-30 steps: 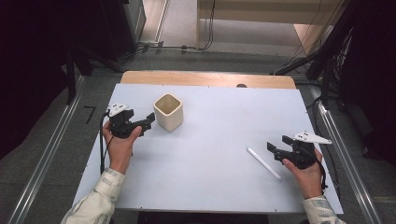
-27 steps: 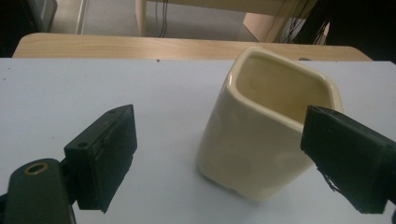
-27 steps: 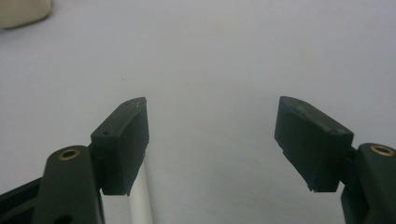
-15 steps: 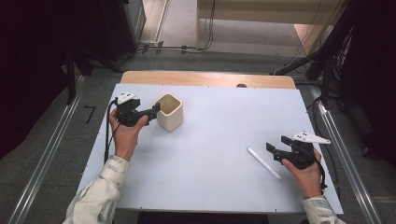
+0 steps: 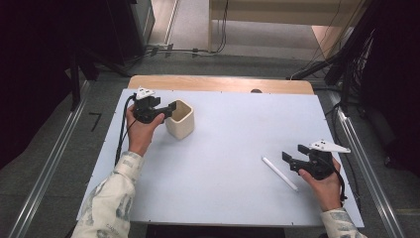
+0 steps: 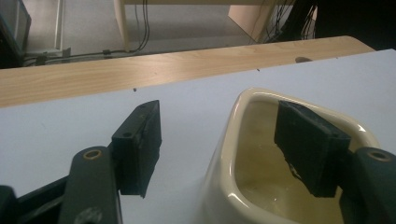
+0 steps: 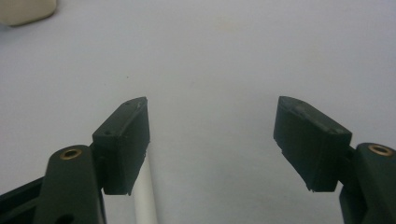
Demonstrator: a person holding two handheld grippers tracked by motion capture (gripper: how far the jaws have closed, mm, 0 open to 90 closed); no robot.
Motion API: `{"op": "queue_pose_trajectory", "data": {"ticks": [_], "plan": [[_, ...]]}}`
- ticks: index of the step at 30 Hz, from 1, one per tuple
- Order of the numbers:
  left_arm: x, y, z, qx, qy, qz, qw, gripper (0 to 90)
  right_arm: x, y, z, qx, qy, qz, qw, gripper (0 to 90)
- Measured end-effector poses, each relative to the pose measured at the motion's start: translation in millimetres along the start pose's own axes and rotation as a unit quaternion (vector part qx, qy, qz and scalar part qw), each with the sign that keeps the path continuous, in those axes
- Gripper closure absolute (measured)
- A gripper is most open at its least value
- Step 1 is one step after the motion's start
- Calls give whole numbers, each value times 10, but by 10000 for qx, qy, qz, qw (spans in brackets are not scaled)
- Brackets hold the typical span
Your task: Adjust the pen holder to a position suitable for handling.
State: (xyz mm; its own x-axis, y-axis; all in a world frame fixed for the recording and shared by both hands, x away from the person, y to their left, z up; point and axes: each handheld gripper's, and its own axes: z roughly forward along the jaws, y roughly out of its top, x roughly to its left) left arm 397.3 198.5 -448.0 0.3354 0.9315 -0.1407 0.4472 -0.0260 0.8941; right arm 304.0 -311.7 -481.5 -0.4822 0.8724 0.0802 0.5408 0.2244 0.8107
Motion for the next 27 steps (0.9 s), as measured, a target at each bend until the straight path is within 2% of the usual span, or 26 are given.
{"op": "queue_pose_trajectory", "data": {"ticks": [4, 5, 10, 14, 18, 20, 21, 27], "plan": [[6, -25, 43, 52, 8, 94, 9999, 399, 0, 1, 1, 1, -5, -5, 10000, 259], [6, -30, 51, 65, -19, 109, 9999, 441, 1, 1, 1, -7, 1, -26, 10000, 260], [20, -47, 90, 122, -107, 174, 9997, 523, 5, 0, 7, 6, 3, -29, 10000, 263], [49, -59, 123, 195, -80, 170, 9996, 543, 9, 0, 7, 10, 7, -28, 10000, 264], [59, -67, 142, 189, -154, 154, 9996, 571, 8, -1, 10, 16, 8, -30, 10000, 264], [47, -66, 149, 191, -173, 170, 9995, 609, 8, -1, 12, 22, 8, -31, 10000, 265], [40, -62, 152, 208, -207, 159, 9994, 664, 7, -1, 17, 33, 7, -37, 10000, 265], [3, -47, 172, 285, -258, 282, 9989, 749, 10, -1, 13, 28, 18, -41, 10000, 268]]}}
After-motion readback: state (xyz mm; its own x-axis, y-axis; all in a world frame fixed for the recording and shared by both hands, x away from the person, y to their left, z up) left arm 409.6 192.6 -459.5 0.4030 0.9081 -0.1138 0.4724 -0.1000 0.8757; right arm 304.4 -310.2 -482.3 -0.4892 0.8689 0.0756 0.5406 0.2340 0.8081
